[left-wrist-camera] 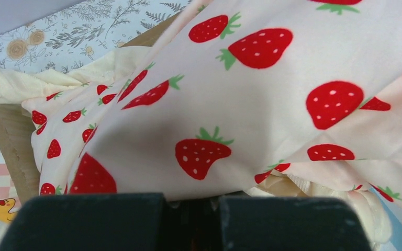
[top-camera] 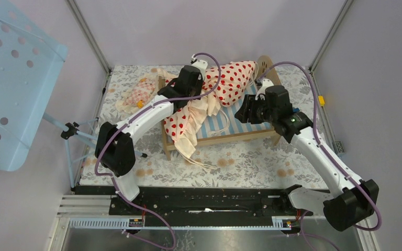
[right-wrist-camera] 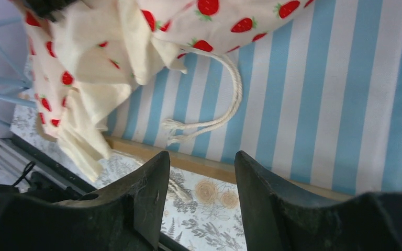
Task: Set up the pet bed
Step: Cross the ropes on the bed frame.
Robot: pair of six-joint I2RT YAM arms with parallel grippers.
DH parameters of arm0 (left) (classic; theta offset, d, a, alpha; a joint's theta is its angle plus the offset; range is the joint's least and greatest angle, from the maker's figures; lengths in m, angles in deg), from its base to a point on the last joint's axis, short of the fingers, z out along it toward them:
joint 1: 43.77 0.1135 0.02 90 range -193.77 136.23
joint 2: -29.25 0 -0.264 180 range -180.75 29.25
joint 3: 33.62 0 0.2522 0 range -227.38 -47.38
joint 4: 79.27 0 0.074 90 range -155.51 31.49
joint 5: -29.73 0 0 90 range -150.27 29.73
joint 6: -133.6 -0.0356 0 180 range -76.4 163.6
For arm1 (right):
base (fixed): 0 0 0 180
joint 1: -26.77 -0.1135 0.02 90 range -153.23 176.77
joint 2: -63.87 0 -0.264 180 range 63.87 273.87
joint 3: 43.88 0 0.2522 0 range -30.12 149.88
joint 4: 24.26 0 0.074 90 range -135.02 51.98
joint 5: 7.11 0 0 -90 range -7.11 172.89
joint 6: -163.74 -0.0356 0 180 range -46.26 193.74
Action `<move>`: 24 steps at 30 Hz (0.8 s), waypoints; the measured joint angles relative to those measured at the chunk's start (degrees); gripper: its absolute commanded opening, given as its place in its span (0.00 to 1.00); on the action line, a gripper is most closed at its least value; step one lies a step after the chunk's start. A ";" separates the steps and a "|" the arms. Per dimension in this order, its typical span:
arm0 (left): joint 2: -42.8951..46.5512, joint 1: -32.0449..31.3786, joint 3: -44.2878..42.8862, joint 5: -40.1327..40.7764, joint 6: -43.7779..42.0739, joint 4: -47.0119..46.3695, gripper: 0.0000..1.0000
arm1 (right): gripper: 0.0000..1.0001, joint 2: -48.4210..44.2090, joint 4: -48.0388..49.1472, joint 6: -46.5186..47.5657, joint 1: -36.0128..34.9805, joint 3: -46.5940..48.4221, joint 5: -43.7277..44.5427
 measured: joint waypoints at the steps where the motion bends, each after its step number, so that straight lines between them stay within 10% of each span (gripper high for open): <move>1: -0.02 0.35 0.02 -0.13 0.39 0.00 0.00 | 0.57 0.33 1.42 0.13 -0.35 -1.33 0.42; 24: -0.02 1.29 0.04 -2.12 2.58 -0.02 0.00 | 0.61 18.60 40.87 12.07 -5.18 -14.62 4.96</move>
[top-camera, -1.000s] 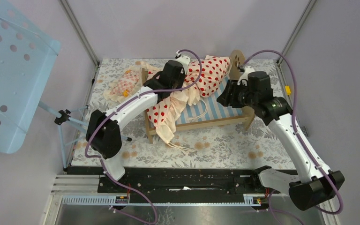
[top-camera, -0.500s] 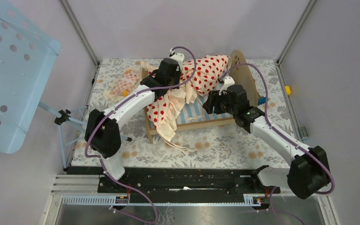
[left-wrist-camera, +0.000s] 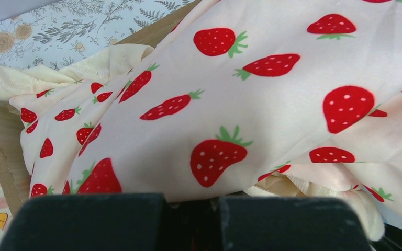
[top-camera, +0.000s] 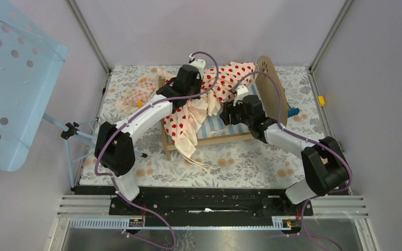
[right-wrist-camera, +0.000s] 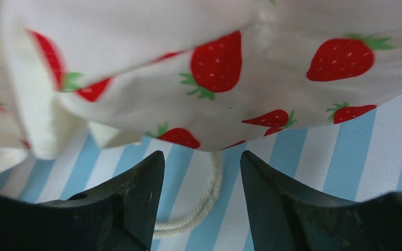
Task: Set up the pet bed
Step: Cross the ropes on the bed frame.
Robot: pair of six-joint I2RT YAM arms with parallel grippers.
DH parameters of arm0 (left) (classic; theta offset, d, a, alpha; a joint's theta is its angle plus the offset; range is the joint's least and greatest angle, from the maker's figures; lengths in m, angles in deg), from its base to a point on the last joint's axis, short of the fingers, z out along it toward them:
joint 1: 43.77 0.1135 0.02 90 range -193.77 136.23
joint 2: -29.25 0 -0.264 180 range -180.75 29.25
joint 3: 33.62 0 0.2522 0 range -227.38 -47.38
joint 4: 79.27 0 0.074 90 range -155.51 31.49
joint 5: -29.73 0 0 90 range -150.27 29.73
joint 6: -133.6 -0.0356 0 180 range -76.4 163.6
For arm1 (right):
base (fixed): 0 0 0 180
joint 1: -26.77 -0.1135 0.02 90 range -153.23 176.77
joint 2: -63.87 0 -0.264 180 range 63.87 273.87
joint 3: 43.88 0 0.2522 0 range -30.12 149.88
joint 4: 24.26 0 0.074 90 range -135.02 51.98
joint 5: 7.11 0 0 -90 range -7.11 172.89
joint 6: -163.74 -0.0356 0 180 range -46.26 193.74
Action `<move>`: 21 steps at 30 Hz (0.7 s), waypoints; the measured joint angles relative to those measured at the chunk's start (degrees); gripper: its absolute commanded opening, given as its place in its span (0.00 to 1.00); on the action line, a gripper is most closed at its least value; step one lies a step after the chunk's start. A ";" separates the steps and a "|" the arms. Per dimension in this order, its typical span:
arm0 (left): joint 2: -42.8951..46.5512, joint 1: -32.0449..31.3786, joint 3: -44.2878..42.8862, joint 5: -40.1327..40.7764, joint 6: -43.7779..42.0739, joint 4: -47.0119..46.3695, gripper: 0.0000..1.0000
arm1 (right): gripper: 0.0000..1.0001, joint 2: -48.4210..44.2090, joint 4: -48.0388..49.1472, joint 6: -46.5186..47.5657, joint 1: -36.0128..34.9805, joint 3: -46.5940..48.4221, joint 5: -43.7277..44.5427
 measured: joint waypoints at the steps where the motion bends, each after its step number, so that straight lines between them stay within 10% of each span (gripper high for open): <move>1: 0.00 0.04 0.00 -0.02 0.04 -0.02 0.00 | 0.59 1.03 0.46 0.42 0.00 0.00 0.20; 7: 0.00 0.20 0.50 -0.22 0.31 -0.22 0.00 | 0.48 6.32 2.67 1.88 -0.07 0.02 0.90; 17: 0.00 0.31 0.52 -1.31 0.52 -0.24 0.00 | 0.01 6.58 6.34 2.45 -0.15 -0.61 1.40; 21: 0.00 0.44 0.52 -2.40 0.83 -0.22 0.00 | 0.00 1.90 5.22 2.51 -0.20 -2.54 2.08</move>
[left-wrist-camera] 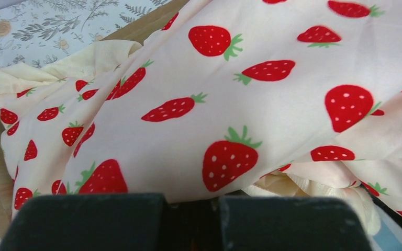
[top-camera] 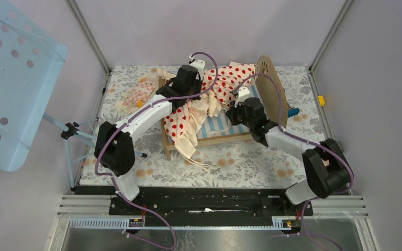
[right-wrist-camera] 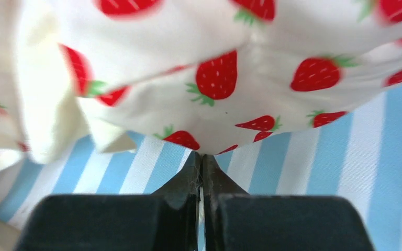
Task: Set up the pet bed
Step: Cross the ropes on the bed frame.
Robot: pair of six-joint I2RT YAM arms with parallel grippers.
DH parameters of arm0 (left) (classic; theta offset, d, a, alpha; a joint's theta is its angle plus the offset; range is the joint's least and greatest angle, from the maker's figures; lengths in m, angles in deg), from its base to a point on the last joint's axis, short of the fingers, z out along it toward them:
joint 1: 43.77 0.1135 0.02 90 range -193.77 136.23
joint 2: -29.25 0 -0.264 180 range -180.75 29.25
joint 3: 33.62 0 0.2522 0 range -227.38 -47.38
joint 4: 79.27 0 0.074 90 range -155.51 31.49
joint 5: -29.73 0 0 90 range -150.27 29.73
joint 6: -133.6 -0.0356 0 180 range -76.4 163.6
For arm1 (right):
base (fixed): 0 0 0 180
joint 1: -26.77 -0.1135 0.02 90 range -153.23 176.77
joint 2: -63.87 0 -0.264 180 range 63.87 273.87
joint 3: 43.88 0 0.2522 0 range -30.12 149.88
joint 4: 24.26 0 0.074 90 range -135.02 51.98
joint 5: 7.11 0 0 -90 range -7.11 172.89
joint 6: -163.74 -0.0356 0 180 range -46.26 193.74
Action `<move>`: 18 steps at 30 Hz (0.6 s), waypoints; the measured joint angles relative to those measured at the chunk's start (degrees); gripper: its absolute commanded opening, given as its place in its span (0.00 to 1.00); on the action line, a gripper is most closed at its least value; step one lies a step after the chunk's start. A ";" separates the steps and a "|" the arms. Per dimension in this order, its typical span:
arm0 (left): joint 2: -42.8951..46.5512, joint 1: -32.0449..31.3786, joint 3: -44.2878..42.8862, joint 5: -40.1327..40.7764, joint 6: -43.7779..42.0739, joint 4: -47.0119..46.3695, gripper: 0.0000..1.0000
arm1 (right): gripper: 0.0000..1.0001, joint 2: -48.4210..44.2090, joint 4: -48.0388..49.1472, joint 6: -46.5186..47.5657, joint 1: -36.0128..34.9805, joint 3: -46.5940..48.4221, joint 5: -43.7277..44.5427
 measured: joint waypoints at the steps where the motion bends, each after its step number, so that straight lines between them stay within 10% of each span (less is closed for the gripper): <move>1: 0.00 0.04 0.00 -0.50 0.02 0.00 0.00 | 0.00 -1.97 -0.48 0.00 -0.02 -0.37 0.57; 18: -2.64 -2.54 -3.63 -11.65 4.09 2.84 0.00 | 0.00 -24.17 -26.56 2.91 -0.07 2.40 11.06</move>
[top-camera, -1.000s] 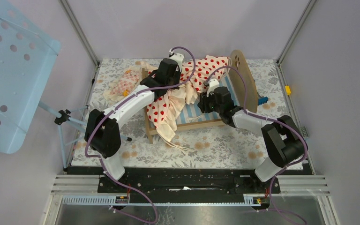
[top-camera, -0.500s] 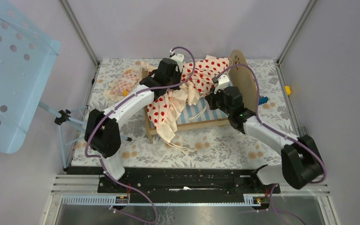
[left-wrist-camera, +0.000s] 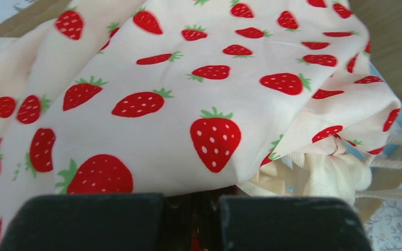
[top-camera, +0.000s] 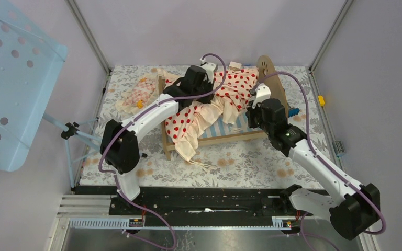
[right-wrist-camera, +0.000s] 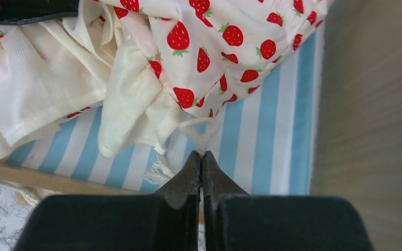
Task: Set up the pet bed
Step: Cross the ropes on the bed frame.
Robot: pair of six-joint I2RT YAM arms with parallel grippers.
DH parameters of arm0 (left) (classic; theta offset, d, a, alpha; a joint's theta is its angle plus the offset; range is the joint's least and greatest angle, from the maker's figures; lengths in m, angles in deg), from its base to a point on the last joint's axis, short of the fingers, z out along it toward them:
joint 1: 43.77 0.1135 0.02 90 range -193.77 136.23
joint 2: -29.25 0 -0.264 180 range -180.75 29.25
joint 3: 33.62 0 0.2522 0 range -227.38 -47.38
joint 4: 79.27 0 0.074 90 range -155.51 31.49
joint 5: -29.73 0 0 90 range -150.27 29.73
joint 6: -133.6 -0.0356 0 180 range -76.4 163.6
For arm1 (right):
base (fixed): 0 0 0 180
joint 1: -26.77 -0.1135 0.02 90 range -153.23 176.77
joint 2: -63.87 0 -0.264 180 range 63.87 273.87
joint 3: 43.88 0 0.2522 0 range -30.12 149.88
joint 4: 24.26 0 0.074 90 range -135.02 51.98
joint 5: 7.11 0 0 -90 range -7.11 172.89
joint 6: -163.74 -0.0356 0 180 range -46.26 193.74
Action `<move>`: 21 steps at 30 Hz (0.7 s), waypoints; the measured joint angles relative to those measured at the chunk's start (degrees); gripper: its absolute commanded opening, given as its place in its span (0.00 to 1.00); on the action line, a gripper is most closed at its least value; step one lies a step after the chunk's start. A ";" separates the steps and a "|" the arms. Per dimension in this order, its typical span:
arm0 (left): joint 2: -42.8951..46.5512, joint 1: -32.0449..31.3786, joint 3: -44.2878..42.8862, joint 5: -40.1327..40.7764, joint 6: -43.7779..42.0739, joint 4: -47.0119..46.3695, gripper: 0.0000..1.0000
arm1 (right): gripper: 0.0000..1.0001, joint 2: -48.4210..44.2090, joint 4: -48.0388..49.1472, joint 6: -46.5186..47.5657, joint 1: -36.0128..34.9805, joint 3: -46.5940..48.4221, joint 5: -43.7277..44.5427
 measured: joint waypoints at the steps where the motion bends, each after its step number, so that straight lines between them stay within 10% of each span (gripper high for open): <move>1: -0.22 -0.57 -0.33 -0.11 0.07 0.11 0.00 | 0.00 -0.83 -1.97 0.07 0.00 0.48 0.59; 21: -1.03 -6.34 -0.17 -0.96 1.73 1.18 0.00 | 0.00 -4.72 -27.78 -4.66 -0.04 17.57 13.70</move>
